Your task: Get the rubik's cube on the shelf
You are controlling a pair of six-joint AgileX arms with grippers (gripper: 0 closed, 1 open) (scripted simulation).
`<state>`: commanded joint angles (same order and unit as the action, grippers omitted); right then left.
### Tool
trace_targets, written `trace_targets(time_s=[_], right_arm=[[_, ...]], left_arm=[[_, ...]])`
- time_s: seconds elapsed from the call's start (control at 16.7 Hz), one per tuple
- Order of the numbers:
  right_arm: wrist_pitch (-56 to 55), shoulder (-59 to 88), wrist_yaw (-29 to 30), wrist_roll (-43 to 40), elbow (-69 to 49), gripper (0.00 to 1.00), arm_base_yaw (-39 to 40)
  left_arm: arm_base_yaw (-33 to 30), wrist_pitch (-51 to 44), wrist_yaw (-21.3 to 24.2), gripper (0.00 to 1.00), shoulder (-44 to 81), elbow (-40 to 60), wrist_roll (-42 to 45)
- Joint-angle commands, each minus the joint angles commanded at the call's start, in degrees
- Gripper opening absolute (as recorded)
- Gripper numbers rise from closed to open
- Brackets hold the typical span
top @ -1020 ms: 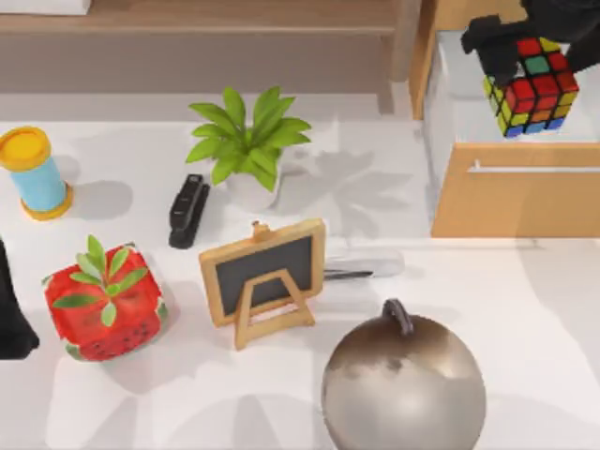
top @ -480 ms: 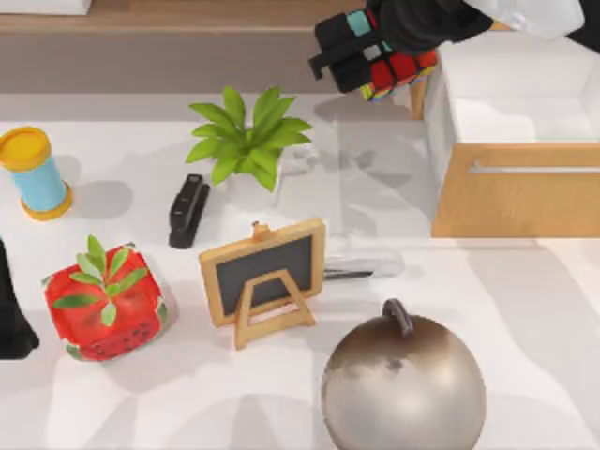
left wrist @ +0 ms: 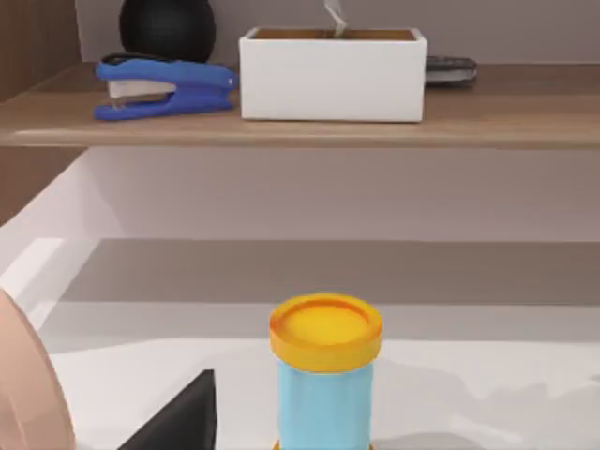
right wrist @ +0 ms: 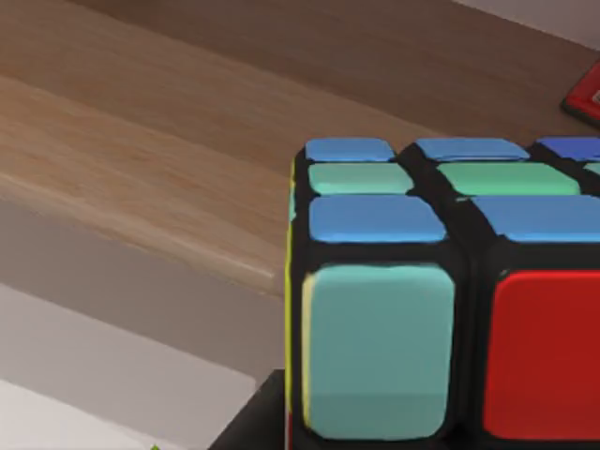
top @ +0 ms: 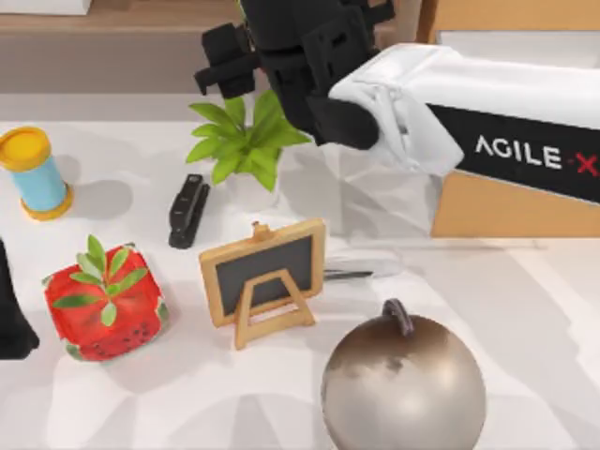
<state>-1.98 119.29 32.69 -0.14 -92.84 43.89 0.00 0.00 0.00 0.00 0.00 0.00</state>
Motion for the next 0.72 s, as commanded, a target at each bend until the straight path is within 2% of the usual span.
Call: trace_targets(time_s=[0.42,0.72], right_arm=[[-36.6,8.5,11.0,-3.2,6.5,0.00,3.2],[-51.7,12.8,15.6,-4.8,8.2,0.00,3.4]], left_arm=[[0.0,0.0,0.0,1.00,0.0,0.0,0.0],[0.0,0.0,0.0,1.00,0.0,0.0,0.0]])
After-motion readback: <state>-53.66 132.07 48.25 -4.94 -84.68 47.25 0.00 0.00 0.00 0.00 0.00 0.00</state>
